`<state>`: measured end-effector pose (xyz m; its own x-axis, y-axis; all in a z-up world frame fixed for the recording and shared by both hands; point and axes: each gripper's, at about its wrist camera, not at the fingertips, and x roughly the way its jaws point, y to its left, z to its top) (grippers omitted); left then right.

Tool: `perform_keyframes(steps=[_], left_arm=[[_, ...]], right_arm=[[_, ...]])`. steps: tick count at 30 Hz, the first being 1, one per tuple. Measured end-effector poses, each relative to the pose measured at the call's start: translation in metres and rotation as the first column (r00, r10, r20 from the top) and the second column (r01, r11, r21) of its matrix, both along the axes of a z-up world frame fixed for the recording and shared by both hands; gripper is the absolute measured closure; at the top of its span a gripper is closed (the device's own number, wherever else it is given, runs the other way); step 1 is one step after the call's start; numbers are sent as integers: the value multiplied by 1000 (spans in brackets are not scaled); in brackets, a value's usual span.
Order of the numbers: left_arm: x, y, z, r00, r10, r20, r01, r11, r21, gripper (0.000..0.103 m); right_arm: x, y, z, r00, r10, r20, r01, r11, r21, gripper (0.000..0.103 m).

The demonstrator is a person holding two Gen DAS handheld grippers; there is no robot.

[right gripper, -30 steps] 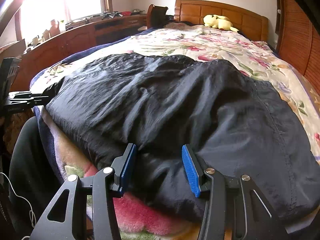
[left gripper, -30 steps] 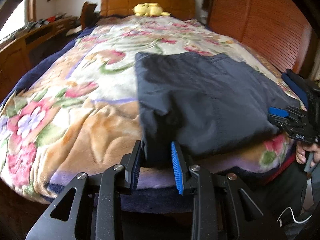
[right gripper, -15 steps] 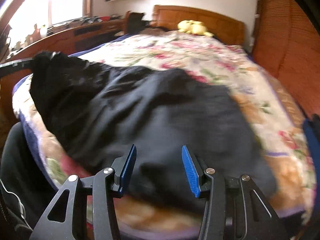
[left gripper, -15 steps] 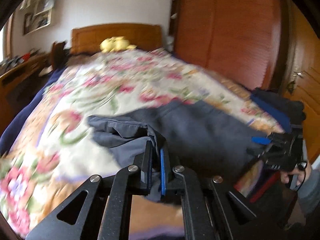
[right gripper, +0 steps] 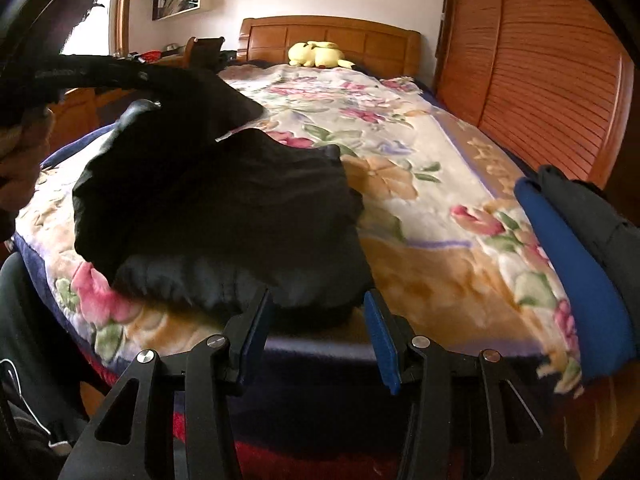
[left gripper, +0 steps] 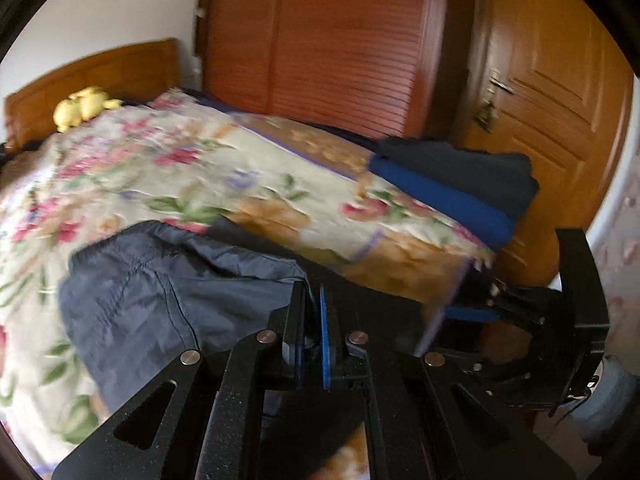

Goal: Fold large clothes

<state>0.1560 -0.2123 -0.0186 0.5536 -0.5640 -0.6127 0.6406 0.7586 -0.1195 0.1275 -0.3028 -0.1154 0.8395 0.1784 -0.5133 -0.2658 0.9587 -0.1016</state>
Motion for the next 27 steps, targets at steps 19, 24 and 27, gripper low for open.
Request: perform_keyframes(steps=[19, 24, 27], left_arm=[[-32, 79, 24, 987, 151, 58, -150, 988, -22, 69], [-28, 123, 12, 969, 241, 52, -242, 970, 1, 69], [-24, 146, -1, 948, 316, 44, -317, 948, 23, 69]], right_arm=[[19, 28, 33, 998, 50, 44, -51, 999, 16, 54], [31, 51, 57, 992, 107, 67, -109, 994, 18, 54], [41, 65, 68, 989, 123, 83, -123, 992, -2, 54]])
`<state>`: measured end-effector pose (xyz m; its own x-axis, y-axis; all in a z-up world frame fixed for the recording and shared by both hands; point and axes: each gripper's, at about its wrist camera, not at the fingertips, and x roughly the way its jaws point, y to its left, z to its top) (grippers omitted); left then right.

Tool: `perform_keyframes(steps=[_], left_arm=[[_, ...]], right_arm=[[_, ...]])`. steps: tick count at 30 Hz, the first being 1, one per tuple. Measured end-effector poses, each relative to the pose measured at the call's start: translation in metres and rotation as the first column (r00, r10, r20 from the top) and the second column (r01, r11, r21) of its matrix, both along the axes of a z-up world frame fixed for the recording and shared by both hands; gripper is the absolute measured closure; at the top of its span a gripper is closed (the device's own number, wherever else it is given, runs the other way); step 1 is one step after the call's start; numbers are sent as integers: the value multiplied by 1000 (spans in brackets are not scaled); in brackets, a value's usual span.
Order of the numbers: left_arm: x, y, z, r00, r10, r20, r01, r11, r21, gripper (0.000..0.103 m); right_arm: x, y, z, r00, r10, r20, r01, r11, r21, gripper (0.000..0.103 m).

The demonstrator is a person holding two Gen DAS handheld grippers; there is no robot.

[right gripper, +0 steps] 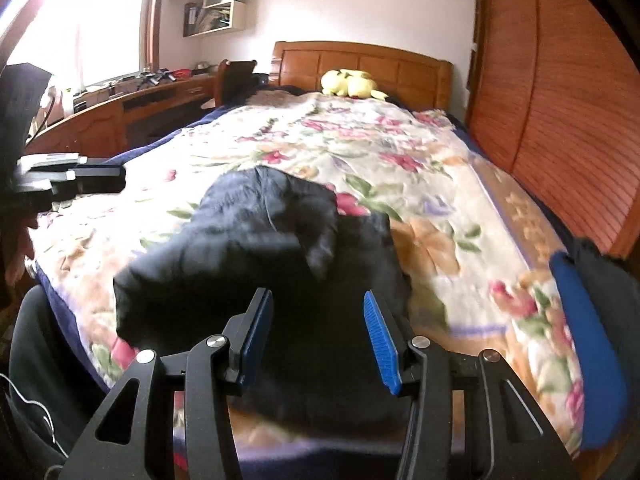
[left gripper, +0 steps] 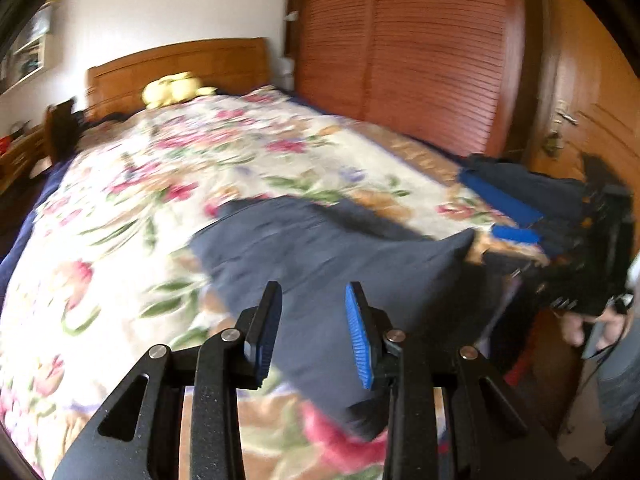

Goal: Fold large clothes

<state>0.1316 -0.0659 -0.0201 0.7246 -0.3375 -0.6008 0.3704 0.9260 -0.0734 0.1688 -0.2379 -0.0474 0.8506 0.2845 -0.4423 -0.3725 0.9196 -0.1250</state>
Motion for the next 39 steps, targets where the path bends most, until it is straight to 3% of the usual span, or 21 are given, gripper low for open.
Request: perform_keyframes(steps=[8, 16, 21, 24, 28, 39], left_arm=[[2, 45, -32, 994, 100, -39, -100, 995, 1, 69], [-8, 73, -59, 984, 161, -78, -163, 986, -19, 69], [-10, 83, -74, 977, 179, -113, -182, 983, -20, 69], [-11, 87, -79, 975, 182, -128, -187, 982, -29, 69], [-10, 88, -83, 975, 178, -136, -183, 983, -27, 69], [-11, 84, -90, 974, 172, -149, -178, 984, -23, 69]], right_arm=[[32, 30, 18, 997, 71, -14, -71, 997, 10, 54], [75, 43, 1, 988, 95, -122, -96, 995, 0, 54], [88, 47, -11, 982, 79, -174, -83, 996, -18, 53], [97, 50, -19, 977, 61, -203, -69, 997, -32, 47], [112, 47, -28, 965, 63, -254, -59, 998, 22, 43], [110, 41, -35, 961, 76, -267, -64, 996, 56, 41]])
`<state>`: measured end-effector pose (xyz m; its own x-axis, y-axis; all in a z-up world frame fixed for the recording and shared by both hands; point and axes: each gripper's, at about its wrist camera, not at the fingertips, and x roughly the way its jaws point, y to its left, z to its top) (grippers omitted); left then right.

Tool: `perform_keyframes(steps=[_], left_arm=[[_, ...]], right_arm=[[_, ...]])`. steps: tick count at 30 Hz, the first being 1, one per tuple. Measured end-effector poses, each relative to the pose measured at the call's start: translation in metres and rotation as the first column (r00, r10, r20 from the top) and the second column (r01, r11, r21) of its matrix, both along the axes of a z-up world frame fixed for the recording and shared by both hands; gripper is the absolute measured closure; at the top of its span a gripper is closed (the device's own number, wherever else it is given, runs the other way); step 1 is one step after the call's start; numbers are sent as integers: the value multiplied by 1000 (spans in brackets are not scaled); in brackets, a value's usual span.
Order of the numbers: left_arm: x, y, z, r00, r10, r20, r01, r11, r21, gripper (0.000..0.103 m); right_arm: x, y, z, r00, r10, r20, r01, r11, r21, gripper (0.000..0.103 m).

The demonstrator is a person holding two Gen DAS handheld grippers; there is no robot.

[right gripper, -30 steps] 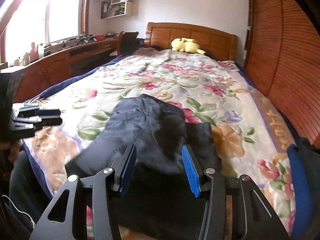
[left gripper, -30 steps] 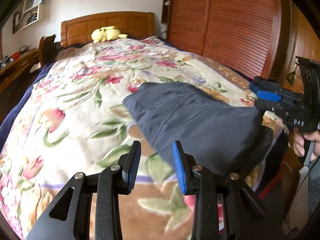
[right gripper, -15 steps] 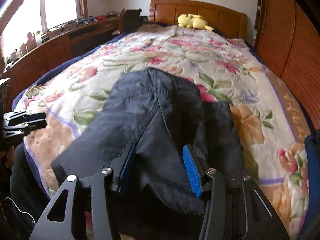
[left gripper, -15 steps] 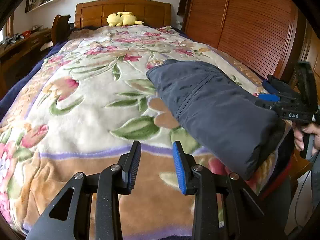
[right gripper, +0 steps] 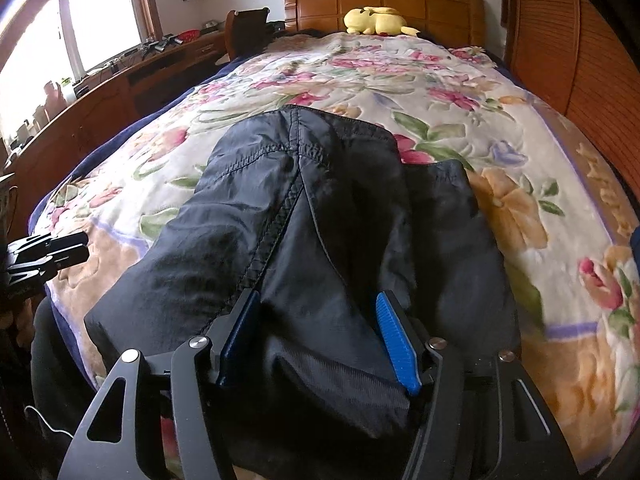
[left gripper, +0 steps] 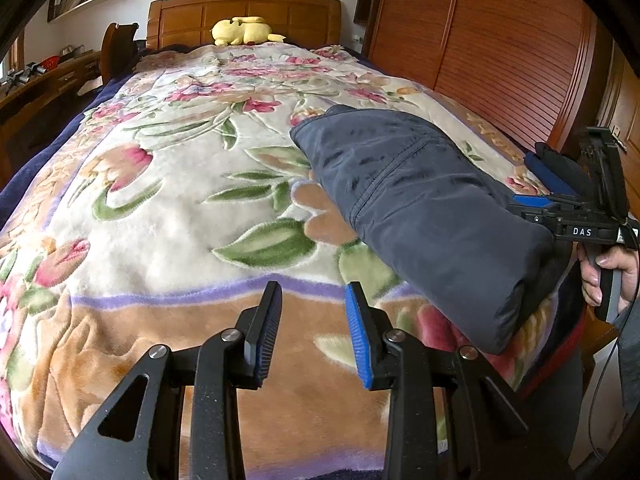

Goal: Fold large clothes

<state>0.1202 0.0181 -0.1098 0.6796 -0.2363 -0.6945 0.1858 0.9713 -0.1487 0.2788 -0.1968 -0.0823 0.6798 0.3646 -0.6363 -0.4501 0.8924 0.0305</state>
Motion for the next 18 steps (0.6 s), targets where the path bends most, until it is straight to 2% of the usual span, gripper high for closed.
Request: perform_keyframes(steps=[5, 11, 12, 14, 16, 18], left_arm=[[0, 0, -3, 1000, 0, -7, 0, 1000, 3, 69], [0, 0, -3, 1000, 2, -11, -2, 1000, 3, 69], [0, 0, -4, 1000, 2, -12, -2, 1000, 4, 69], [-1, -1, -5, 1000, 0, -15, 0, 1000, 5, 69], [-1, -2, -5, 1000, -2, -16, 2, 1000, 6, 69], [-1, -3, -5, 1000, -4, -15, 4, 1000, 8, 69]], right_arm=[[1, -1, -5, 1000, 16, -9, -16, 1000, 3, 41], [9, -7, -12, 993, 82, -83, -76, 994, 78, 53], [11, -9, -13, 991, 93, -93, -84, 992, 94, 57], [9, -10, -11, 989, 115, -91, -105, 989, 103, 72], [2, -6, -7, 990, 126, -61, -122, 990, 72, 84], [-6, 0, -2, 992, 125, -18, -125, 991, 37, 90]])
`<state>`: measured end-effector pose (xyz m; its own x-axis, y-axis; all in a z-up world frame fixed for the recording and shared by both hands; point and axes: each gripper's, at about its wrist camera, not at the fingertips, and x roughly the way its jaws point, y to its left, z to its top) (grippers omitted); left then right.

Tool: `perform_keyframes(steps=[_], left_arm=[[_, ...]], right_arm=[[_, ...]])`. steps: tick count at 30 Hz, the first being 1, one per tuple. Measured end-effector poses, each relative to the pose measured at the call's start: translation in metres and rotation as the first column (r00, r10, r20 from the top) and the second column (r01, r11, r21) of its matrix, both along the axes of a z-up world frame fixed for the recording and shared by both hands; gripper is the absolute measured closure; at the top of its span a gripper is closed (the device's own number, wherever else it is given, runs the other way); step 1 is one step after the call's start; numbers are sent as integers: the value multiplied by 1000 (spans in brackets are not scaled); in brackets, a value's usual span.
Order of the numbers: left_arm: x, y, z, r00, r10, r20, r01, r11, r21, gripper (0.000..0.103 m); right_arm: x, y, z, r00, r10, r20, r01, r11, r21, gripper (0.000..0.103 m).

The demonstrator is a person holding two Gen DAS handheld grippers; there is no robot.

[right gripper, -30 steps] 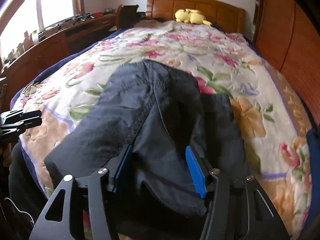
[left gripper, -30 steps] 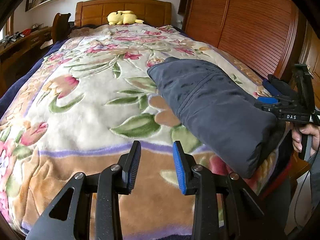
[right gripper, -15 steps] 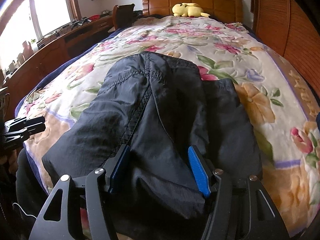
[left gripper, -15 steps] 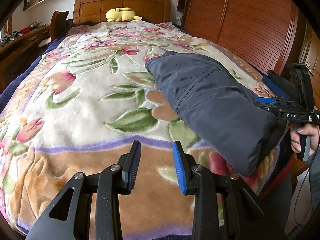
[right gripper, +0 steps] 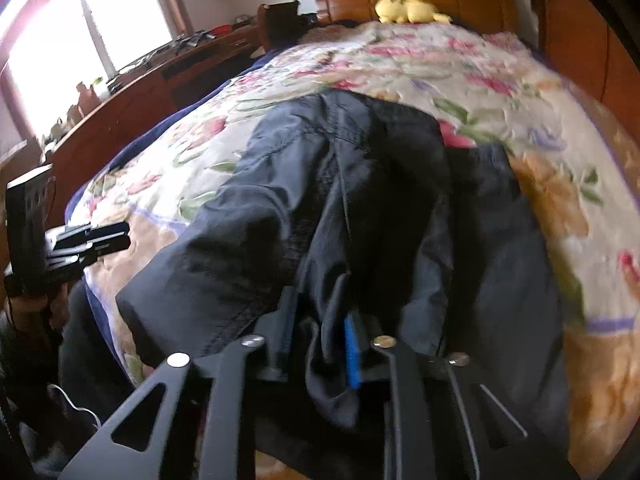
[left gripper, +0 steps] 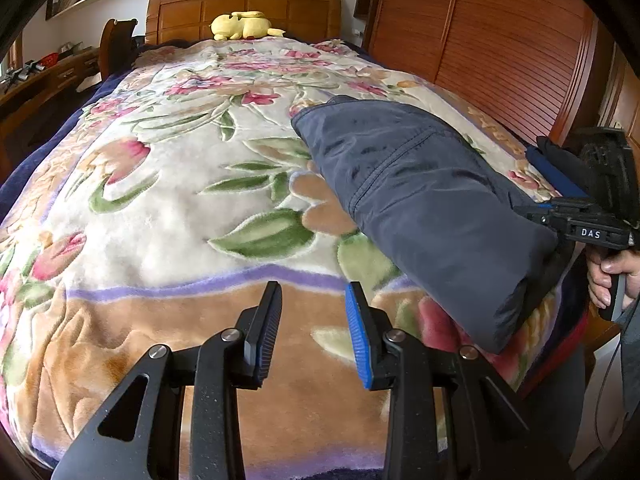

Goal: Fold large clothes

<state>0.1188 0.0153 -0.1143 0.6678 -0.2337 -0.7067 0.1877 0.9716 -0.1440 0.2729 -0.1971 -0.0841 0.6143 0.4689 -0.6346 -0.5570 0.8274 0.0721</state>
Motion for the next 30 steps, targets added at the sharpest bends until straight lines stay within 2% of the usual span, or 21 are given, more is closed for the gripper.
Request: perform_keyframes(steps=[1, 7, 11, 16, 20, 25, 30], left_arm=[[0, 0, 0, 1000, -1, 1, 1, 1000, 2, 69], [-2, -3, 1, 1000, -5, 3, 5, 1000, 8, 69], [-2, -6, 4, 1000, -19, 7, 19, 1000, -5, 69], [2, -20, 7, 998, -68, 7, 68, 998, -19, 69], [5, -36, 13, 994, -107, 21, 107, 994, -17, 69], [9, -54, 19, 990, -141, 30, 141, 990, -8, 69], [6, -65, 21, 986, -165, 31, 164, 986, 10, 69]], right_arm=[[-4, 1, 3, 1000, -4, 23, 4, 1000, -4, 94], [-32, -7, 39, 982, -48, 181, 42, 998, 40, 96], [-41, -27, 51, 976, -74, 206, 63, 996, 62, 97], [-54, -72, 52, 954, -180, 241, 165, 983, 82, 97], [-55, -104, 34, 942, -269, 202, 260, 963, 70, 97], [-36, -105, -18, 952, -287, 102, 292, 956, -38, 97], [-32, -93, -18, 945, -307, 111, 315, 948, -54, 94]])
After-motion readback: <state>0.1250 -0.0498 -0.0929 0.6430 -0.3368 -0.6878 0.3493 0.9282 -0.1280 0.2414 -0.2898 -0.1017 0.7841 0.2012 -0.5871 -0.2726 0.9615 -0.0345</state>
